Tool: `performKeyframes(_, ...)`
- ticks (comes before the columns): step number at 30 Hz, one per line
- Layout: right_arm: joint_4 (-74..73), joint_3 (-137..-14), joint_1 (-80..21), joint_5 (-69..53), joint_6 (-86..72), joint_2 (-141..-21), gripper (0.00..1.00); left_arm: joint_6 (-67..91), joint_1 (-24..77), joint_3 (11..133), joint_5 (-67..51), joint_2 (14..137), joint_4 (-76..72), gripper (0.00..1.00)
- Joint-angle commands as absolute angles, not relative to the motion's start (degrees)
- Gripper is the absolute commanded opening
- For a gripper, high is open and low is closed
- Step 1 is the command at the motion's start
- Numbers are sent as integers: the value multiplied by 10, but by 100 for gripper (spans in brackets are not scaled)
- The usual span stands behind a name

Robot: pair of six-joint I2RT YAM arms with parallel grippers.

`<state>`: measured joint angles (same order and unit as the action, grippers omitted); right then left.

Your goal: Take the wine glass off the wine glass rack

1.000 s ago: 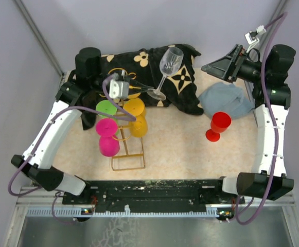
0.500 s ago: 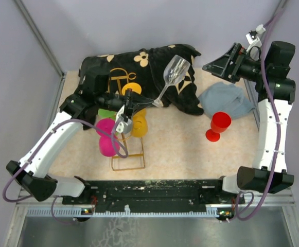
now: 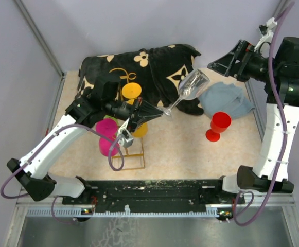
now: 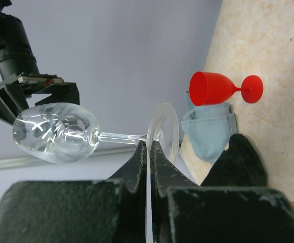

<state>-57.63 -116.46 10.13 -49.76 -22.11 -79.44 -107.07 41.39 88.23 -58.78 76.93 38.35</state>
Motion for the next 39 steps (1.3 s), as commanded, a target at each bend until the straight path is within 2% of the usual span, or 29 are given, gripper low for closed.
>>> performKeyframes(1, -628, -1226, 111, -439, -185, -786, 96, -1114, 436, 878, -608, 754, 371, 0)
performKeyframes(9, -661, -1244, 114, -416, -177, -755, 96, -1138, 457, 851, -598, 743, 378, 0)
performKeyframes(21, -679, -1146, 112, -427, -183, -662, 92, -1175, 478, 814, -582, 735, 378, 0)
performKeyframes(39, -747, -1232, 51, -431, -208, -675, 87, -1201, 497, 805, -551, 745, 380, 0)
